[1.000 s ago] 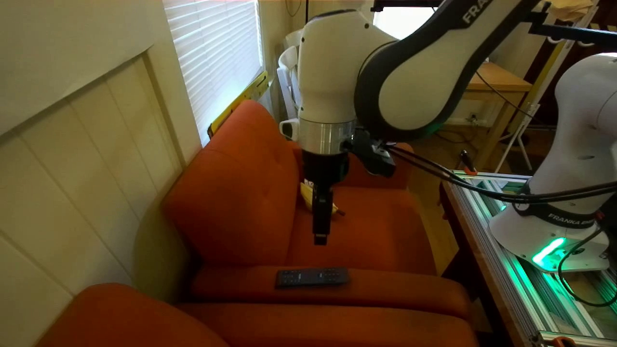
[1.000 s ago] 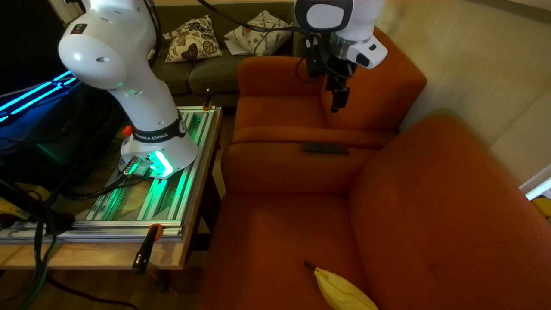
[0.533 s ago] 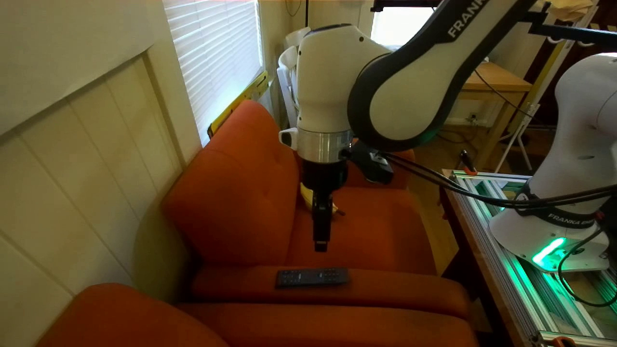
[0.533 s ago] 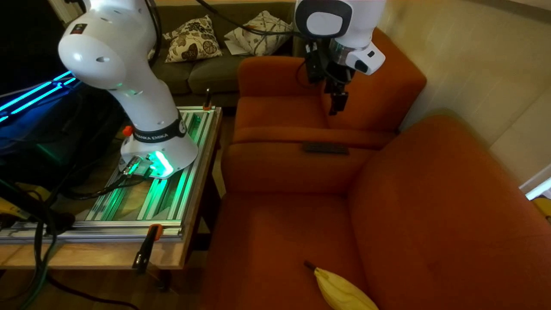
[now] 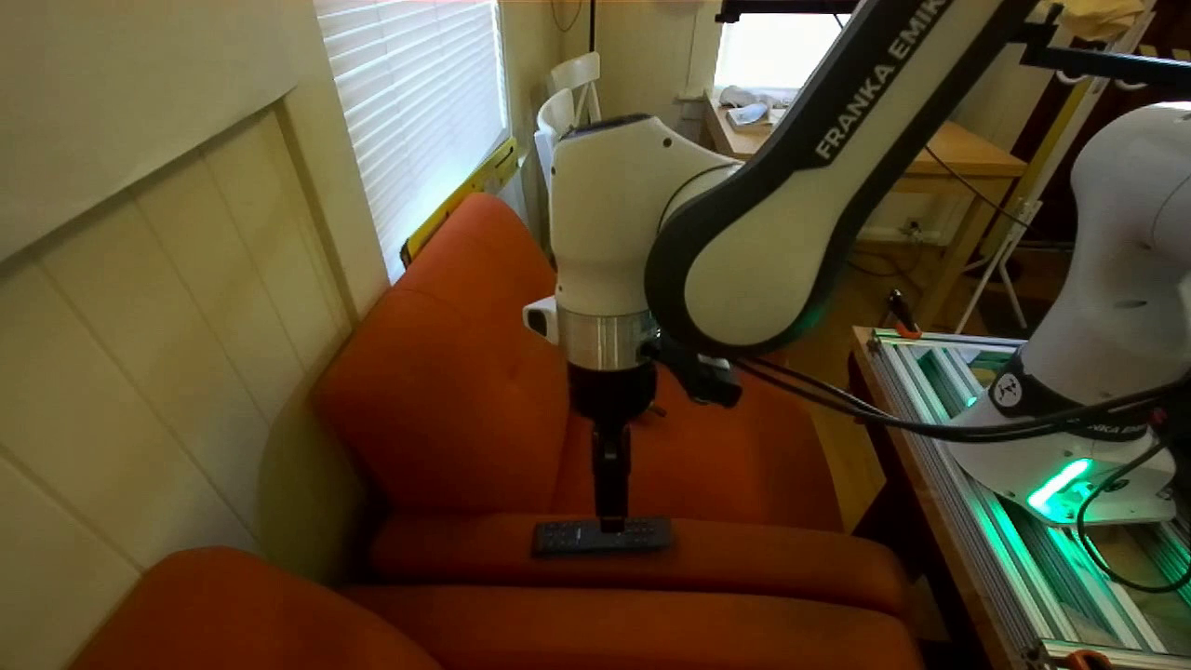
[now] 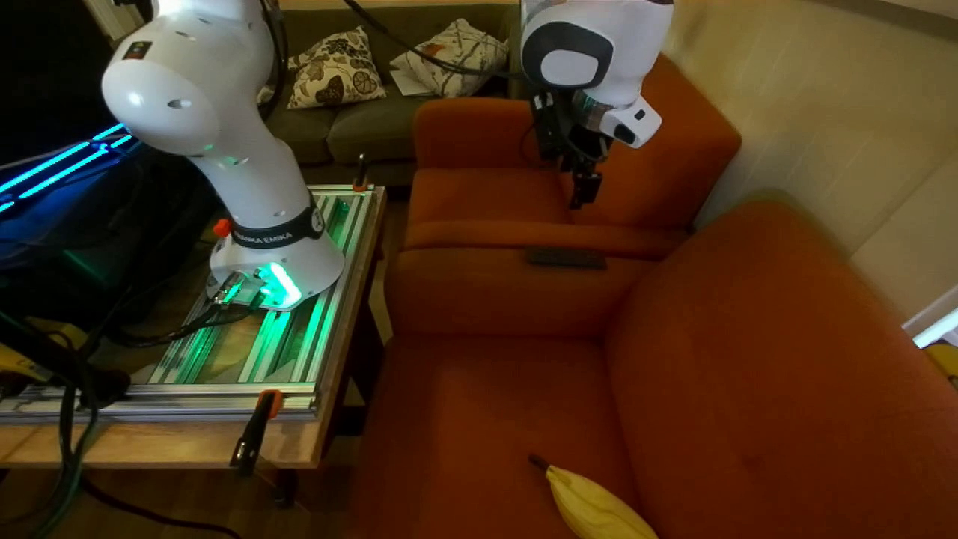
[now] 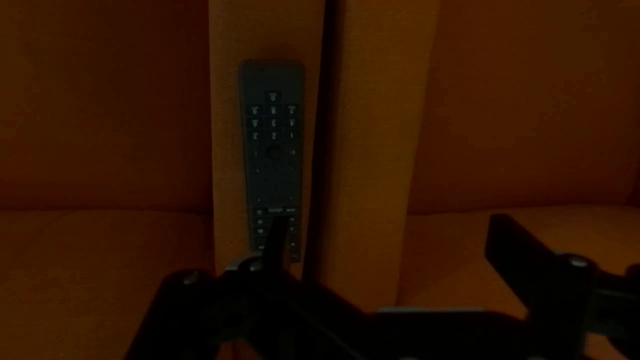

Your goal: Put the remote on the back of the sofa

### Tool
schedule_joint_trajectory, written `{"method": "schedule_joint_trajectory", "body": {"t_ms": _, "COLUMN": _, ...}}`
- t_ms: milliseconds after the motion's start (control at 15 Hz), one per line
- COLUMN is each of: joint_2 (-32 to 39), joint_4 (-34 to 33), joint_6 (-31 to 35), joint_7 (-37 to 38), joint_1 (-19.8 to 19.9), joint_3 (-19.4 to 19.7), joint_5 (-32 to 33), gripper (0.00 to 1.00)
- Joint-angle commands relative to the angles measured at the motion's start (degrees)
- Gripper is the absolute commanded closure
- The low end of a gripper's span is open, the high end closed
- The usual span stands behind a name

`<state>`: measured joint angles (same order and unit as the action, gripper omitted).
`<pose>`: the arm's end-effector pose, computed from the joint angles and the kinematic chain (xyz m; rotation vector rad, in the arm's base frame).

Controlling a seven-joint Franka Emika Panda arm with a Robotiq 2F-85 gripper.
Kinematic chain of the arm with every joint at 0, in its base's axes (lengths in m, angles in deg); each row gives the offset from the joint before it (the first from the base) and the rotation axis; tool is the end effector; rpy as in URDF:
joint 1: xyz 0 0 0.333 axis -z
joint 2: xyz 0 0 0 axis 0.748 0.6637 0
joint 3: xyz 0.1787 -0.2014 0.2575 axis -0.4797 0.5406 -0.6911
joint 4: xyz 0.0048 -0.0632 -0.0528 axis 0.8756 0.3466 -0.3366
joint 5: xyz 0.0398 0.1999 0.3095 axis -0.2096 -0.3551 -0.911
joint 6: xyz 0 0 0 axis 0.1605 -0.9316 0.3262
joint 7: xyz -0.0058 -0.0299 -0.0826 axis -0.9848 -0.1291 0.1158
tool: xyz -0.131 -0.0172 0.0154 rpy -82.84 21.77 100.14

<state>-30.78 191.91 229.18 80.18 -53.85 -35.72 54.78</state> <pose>0.5000 0.1181 0.2631 -2.9394 -0.1173 0.0794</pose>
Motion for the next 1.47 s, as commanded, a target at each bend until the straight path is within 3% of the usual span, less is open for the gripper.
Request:
{"method": "schedule_joint_trajectory", "body": {"t_ms": 0, "joint_2": 5.94, "joint_4": -3.74, "joint_6": 1.48, "joint_7": 0.70, "joint_1": 0.58, "joint_3": -0.92, "joint_5": 0.54, "gripper": 0.00}}
{"method": "schedule_joint_trajectory", "body": {"t_ms": 467, "joint_2": 11.91, "joint_4": -5.67, "joint_6": 2.22, "joint_7": 4.85, "joint_1": 0.05, "joint_3": -0.30, "joint_5": 2.09, "gripper": 0.00}}
{"method": "schedule_joint_trajectory", "body": {"t_ms": 933, "joint_2": 11.03, "joint_4": -2.21, "joint_6": 2.85, "joint_7": 6.77, "joint_1": 0.63, "joint_3": 1.54, "joint_5": 2.61, "gripper": 0.00}}
{"method": "schedule_joint_trajectory", "body": {"t_ms": 1400, "joint_2": 13.68, "joint_4": -2.87, "joint_6": 4.95, "joint_7": 3.64, "joint_1": 2.93, "joint_3": 0.78, "joint_5": 2.20, "gripper": 0.00}}
